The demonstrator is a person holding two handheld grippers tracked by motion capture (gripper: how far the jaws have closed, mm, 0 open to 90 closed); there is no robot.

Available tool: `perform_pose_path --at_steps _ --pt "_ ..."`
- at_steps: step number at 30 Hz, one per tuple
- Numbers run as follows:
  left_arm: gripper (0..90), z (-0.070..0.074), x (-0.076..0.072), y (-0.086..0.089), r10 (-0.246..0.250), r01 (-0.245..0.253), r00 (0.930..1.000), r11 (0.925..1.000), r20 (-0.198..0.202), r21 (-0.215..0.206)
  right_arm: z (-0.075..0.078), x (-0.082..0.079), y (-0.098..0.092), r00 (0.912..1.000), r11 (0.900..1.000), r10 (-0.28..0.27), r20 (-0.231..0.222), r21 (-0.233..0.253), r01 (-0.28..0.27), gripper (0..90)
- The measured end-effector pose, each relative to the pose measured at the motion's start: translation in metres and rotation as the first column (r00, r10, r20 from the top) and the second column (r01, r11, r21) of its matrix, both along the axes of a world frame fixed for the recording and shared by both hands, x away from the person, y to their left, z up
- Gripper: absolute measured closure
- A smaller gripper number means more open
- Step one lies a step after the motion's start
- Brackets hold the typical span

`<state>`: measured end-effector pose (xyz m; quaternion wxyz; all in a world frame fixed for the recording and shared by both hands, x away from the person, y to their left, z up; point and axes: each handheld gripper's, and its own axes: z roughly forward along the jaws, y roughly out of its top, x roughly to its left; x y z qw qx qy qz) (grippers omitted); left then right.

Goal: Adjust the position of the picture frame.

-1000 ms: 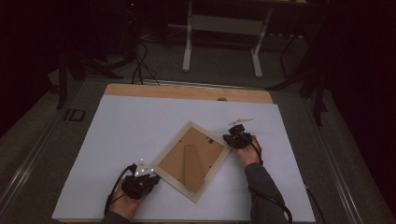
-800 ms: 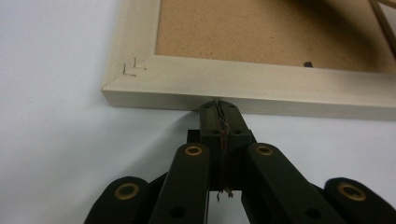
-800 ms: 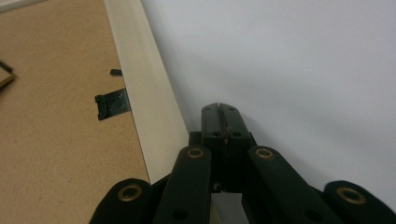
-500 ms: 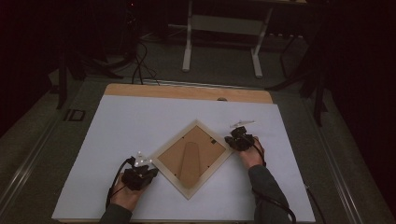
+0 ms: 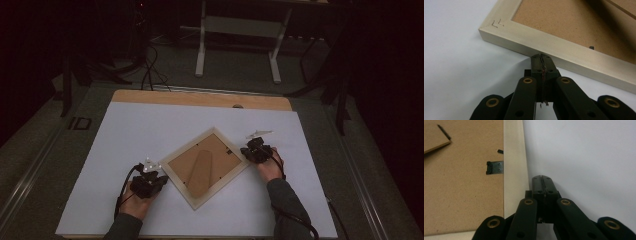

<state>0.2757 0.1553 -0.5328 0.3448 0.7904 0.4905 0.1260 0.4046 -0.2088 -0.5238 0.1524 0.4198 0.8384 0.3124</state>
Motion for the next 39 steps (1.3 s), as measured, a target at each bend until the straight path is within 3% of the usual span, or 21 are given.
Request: perform_pose_path --at_steps 7,15,21,39 --pt "90.0 -0.001 0.006 0.002 0.023 -0.023 0.9997 0.9995 -0.002 -0.020 0.000 -0.002 0.000 1.0000 1.000 0.003 0.002 0.000 -0.003 90.0" --pt "90.0 0.002 0.017 0.002 0.045 -0.044 0.9989 0.9990 -0.013 0.011 0.000 -0.004 -0.001 1.0000 1.000 0.009 0.001 -0.005 -0.009 90.0" --pt "90.0 0.000 0.024 0.003 0.066 -0.066 0.9977 0.9978 -0.015 -0.009 0.000 -0.006 -0.003 1.0000 1.000 0.000 -0.004 0.007 0.000 90.0" --pt "90.0 0.001 0.046 0.002 0.101 -0.101 0.9949 0.9948 -0.008 0.013 0.000 -0.013 -0.007 1.0000 1.000 -0.004 -0.007 0.009 0.004 90.0"
